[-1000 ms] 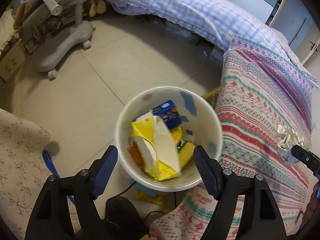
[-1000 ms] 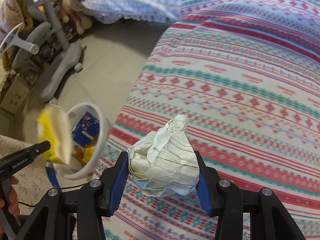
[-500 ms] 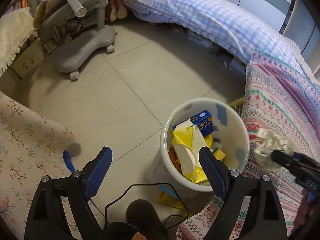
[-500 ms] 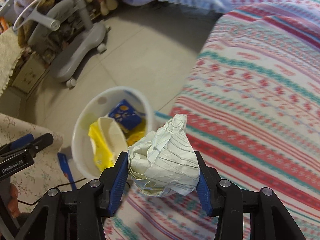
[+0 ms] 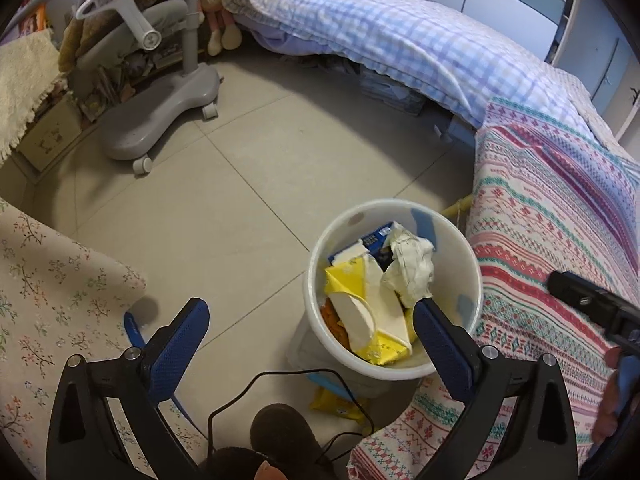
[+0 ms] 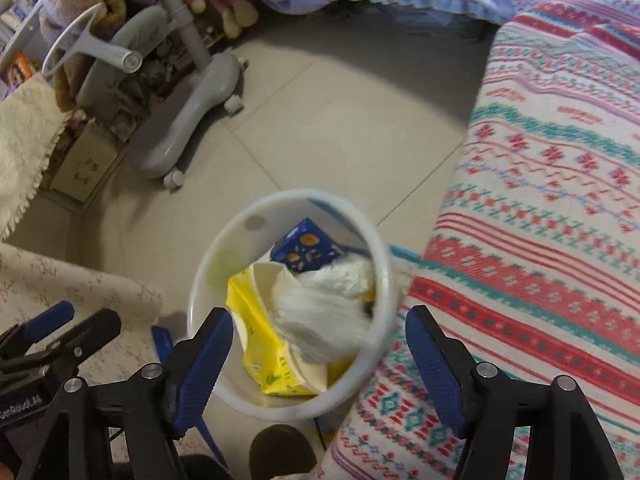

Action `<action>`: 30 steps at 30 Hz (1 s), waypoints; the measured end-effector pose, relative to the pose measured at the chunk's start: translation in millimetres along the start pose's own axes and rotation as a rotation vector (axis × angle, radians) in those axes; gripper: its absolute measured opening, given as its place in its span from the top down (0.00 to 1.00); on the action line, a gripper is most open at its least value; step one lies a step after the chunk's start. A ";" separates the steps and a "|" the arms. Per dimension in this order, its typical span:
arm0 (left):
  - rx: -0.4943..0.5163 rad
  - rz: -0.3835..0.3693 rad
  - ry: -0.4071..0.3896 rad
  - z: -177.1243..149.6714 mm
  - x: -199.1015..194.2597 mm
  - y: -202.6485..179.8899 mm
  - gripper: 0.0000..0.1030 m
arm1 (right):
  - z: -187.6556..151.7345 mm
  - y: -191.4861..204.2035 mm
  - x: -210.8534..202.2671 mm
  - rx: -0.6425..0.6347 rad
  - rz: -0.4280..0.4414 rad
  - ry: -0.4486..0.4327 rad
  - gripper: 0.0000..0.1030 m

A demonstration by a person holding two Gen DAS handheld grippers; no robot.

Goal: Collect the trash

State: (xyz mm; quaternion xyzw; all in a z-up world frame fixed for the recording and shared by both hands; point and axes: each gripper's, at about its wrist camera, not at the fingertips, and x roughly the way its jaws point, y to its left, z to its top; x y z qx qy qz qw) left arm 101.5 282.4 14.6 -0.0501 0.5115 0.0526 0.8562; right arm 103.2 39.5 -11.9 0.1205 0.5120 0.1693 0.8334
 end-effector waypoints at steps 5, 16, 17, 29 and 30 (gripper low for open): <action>0.044 -0.015 -0.024 -12.5 -13.3 -19.5 0.00 | -14.9 -19.6 -49.3 0.010 -0.087 -0.069 0.22; 0.064 -0.065 -0.091 -67.5 -50.0 -74.0 0.00 | -95.0 -60.5 -141.5 0.018 -0.294 -0.189 0.18; 0.070 -0.063 -0.102 -73.3 -53.4 -78.6 0.00 | -100.1 -61.9 -144.5 0.016 -0.304 -0.193 0.18; 0.165 0.004 -0.193 -121.4 -63.2 -118.4 0.00 | -158.2 -77.8 -165.1 0.007 -0.406 -0.309 0.12; 0.164 0.004 -0.192 -122.6 -63.0 -119.9 0.00 | -161.6 -78.5 -165.7 -0.001 -0.419 -0.315 0.12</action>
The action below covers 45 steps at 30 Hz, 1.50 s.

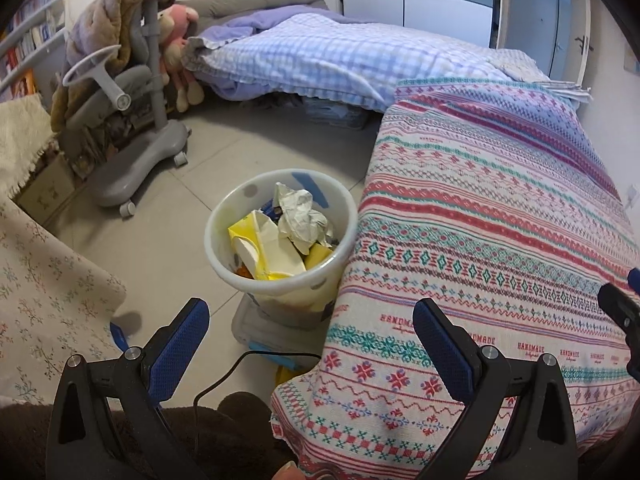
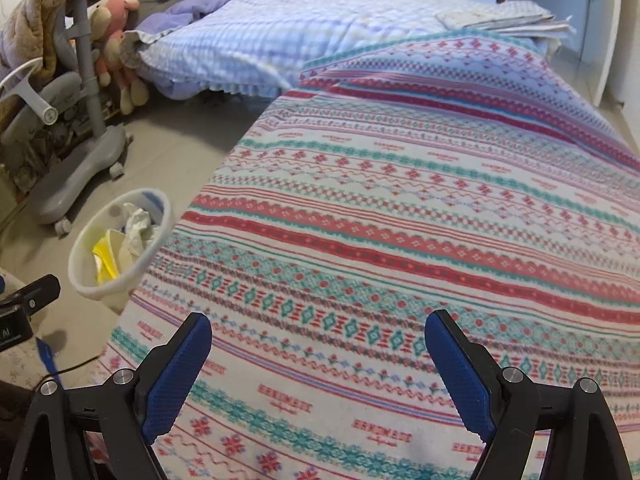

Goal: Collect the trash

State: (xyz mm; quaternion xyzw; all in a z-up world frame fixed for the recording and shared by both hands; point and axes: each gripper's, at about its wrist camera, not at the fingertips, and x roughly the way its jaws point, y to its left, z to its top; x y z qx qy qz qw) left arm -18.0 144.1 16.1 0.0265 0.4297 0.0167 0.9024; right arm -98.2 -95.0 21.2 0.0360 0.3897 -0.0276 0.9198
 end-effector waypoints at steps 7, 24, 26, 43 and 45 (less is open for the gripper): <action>-0.007 0.002 -0.014 -0.6 -2.3 -2.2 0.00 | -5.7 -2.5 -4.2 -0.008 -0.040 -0.037 0.12; -0.028 -0.001 -0.025 0.8 -3.3 4.2 0.00 | -10.2 1.9 -0.8 -0.021 -0.047 -0.031 0.12; -0.028 -0.002 -0.023 1.0 -3.0 4.7 0.00 | -10.2 2.1 -0.2 -0.022 -0.046 -0.030 0.12; -0.034 0.015 -0.036 3.2 -4.3 4.5 0.00 | -9.9 2.4 0.5 -0.024 -0.048 -0.034 0.12; -0.031 0.015 -0.038 3.4 -4.6 4.6 0.00 | -10.1 2.1 0.4 -0.023 -0.050 -0.037 0.12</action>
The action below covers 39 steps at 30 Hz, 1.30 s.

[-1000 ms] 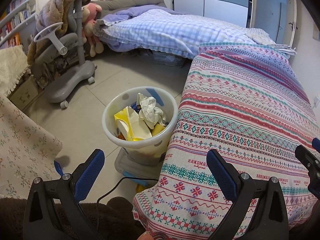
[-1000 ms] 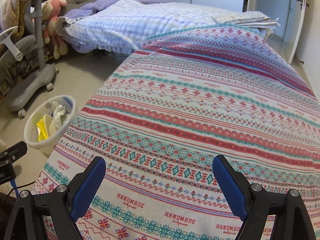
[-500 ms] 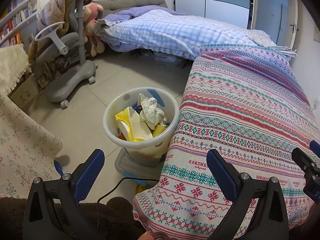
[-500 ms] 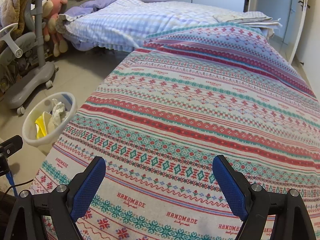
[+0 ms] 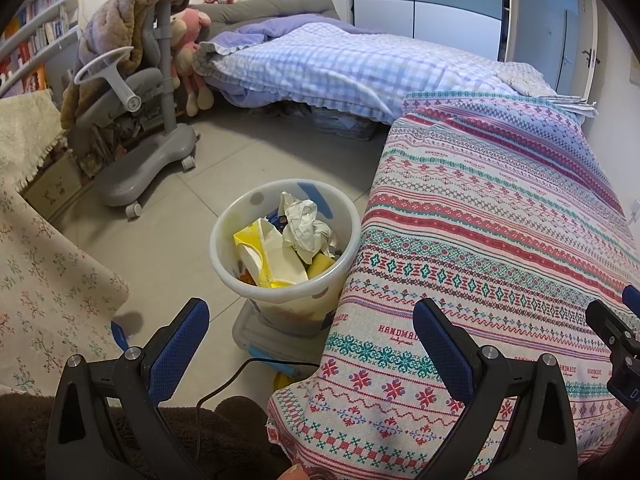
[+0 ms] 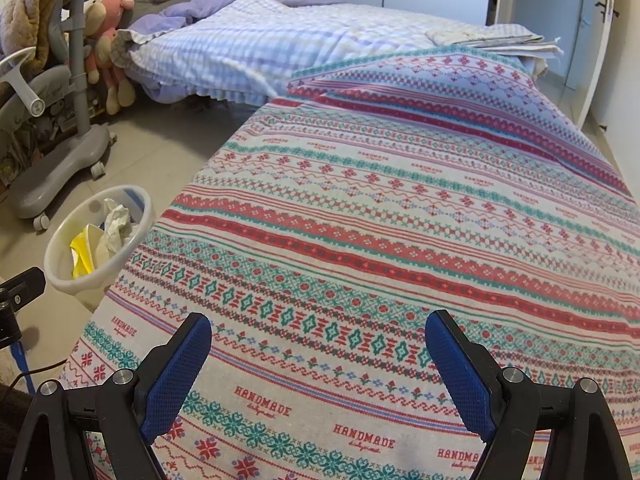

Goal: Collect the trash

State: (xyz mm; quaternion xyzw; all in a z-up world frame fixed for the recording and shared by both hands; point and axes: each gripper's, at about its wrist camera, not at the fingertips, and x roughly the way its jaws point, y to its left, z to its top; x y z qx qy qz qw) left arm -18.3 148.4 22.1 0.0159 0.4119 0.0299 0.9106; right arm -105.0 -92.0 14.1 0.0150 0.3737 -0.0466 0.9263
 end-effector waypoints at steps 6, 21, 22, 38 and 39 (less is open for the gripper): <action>-0.011 -0.005 0.005 0.4 0.0 2.0 0.00 | -0.1 1.1 1.8 0.001 -0.004 0.003 0.12; -0.014 -0.011 0.001 2.1 -0.5 7.4 0.00 | -0.9 1.6 6.7 -0.007 -0.008 0.010 0.12; -0.014 -0.012 0.002 2.1 -0.4 7.6 0.00 | -0.8 1.8 6.8 -0.007 -0.008 0.010 0.12; -0.007 -0.017 0.000 2.0 0.2 6.9 0.00 | 1.5 2.4 4.6 -0.013 -0.008 -0.003 0.12; -0.005 -0.020 0.003 2.0 0.4 6.6 0.00 | 1.2 2.4 3.8 -0.012 -0.008 -0.004 0.12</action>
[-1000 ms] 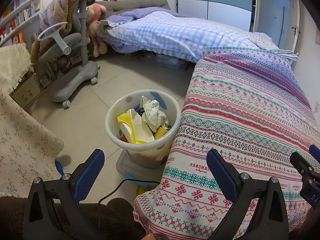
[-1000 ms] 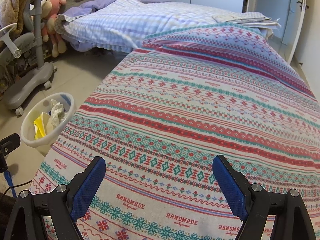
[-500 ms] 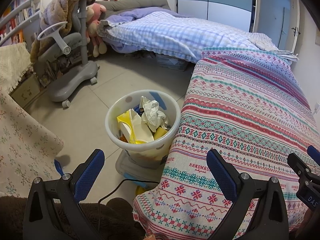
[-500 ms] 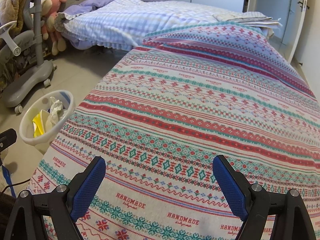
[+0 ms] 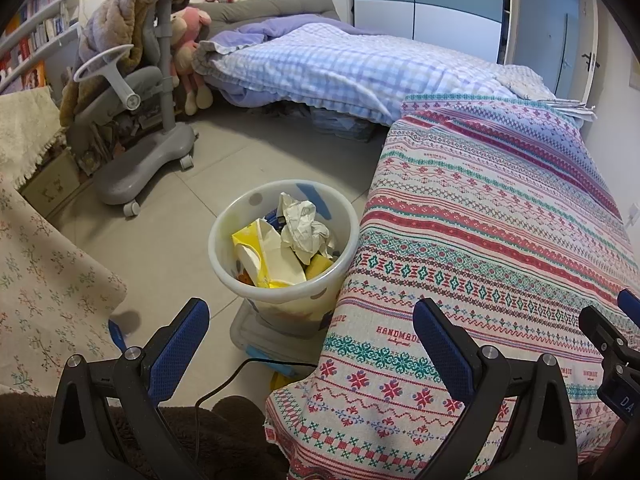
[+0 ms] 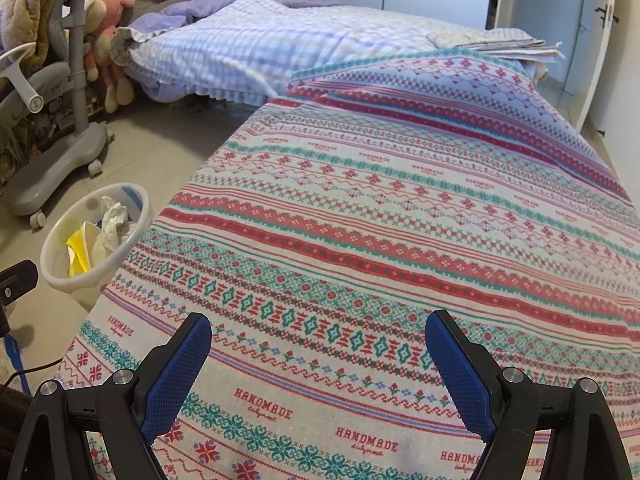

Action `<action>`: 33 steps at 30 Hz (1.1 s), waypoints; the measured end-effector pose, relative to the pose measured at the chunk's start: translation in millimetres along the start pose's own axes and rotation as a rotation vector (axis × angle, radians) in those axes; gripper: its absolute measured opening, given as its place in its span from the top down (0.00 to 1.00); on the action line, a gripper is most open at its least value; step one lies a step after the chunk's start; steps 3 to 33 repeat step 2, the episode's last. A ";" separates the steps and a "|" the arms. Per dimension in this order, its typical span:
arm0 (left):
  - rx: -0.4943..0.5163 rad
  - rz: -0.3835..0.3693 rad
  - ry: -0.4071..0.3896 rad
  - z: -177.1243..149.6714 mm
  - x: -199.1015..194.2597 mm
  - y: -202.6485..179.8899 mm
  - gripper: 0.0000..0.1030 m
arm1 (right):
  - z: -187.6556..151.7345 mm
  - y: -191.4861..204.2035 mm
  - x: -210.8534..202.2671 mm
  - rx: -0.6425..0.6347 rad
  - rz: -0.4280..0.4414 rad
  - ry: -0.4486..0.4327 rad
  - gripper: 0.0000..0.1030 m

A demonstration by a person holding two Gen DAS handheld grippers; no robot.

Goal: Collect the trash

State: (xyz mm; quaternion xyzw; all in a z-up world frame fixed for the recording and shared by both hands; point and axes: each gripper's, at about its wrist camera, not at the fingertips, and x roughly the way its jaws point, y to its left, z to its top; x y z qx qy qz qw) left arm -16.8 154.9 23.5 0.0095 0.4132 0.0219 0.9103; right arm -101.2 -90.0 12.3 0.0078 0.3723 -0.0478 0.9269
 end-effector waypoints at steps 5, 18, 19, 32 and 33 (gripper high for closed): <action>0.000 -0.004 0.005 0.4 0.1 0.0 0.00 | -0.2 0.8 -1.5 0.000 0.001 -0.002 0.12; 0.000 -0.004 0.005 0.4 0.1 0.0 0.00 | -0.2 0.8 -1.5 0.000 0.001 -0.002 0.12; 0.000 -0.004 0.005 0.4 0.1 0.0 0.00 | -0.2 0.8 -1.5 0.000 0.001 -0.002 0.12; 0.000 -0.004 0.005 0.4 0.1 0.0 0.00 | -0.2 0.8 -1.5 0.000 0.001 -0.002 0.12; 0.000 -0.004 0.005 0.4 0.1 0.0 0.00 | -0.2 0.8 -1.5 0.000 0.001 -0.002 0.12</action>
